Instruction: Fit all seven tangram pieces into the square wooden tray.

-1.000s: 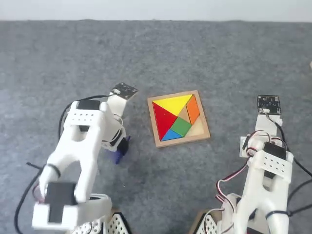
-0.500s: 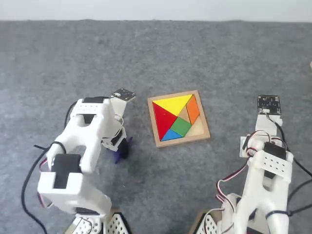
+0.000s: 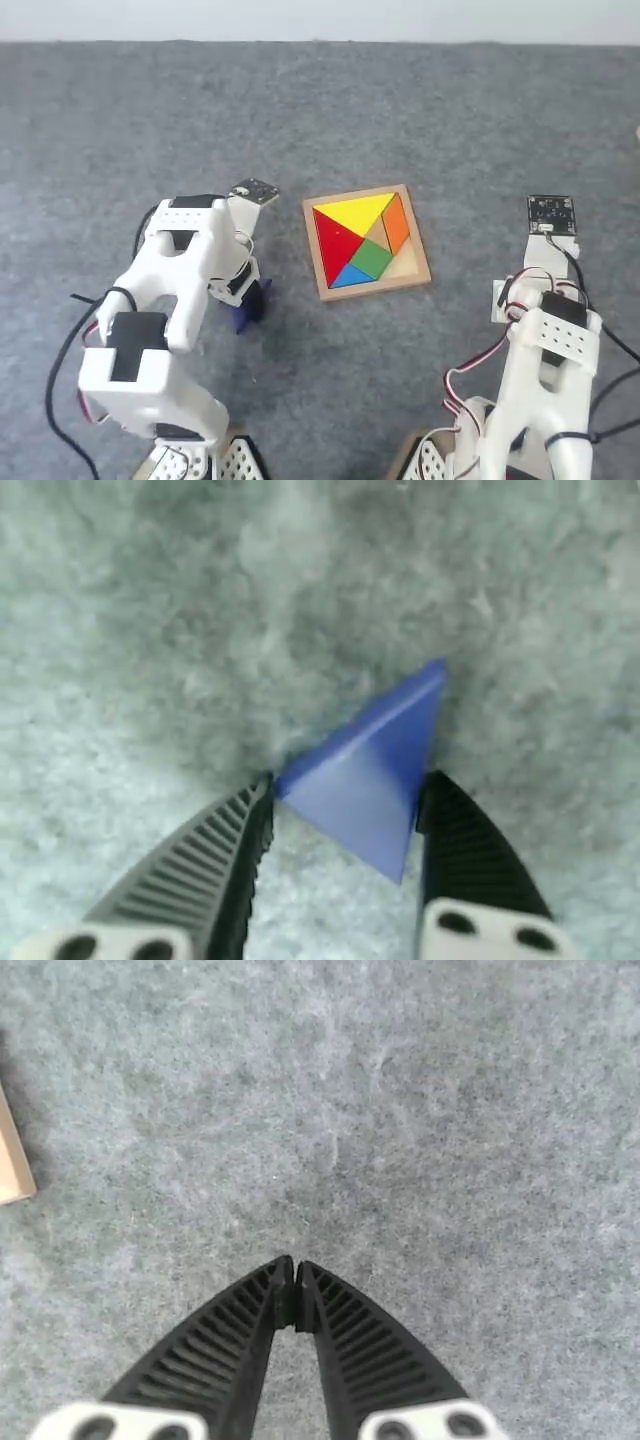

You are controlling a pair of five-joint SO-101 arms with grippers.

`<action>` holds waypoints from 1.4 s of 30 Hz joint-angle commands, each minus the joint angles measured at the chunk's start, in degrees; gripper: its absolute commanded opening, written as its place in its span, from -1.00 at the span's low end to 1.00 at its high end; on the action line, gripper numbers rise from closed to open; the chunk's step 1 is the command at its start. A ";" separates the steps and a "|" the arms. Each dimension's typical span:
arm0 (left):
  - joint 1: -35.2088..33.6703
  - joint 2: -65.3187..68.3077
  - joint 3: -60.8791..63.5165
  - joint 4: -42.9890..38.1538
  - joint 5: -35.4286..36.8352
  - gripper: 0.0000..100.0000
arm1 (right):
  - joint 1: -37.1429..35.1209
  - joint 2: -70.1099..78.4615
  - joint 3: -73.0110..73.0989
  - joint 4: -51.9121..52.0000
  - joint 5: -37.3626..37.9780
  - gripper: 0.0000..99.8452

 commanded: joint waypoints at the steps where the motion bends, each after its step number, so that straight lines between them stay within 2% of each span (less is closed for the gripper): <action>1: 0.18 -1.32 -3.12 -2.81 -0.62 -0.53 | -0.48 -1.10 -0.26 -1.10 0.70 -0.98; 6: 1.14 -1.76 -2.95 -2.73 0.26 -0.61 | -0.57 -1.10 -0.26 -1.10 0.70 -0.98; 14: 6.95 -1.76 -0.31 -2.55 2.20 -0.70 | -0.57 -1.10 -0.26 -1.10 0.70 -0.98; 23: 7.91 -2.20 -1.54 -2.46 3.25 -0.74 | -0.57 -1.10 -0.26 -1.10 0.70 -0.98; 33: 12.57 -16.35 -3.56 -1.32 7.38 -0.74 | -0.57 -1.10 -0.26 -1.10 0.70 -0.98; 42: 12.84 -7.47 -11.74 -1.67 7.12 -0.74 | -0.57 -1.10 -0.18 -1.10 0.70 -0.98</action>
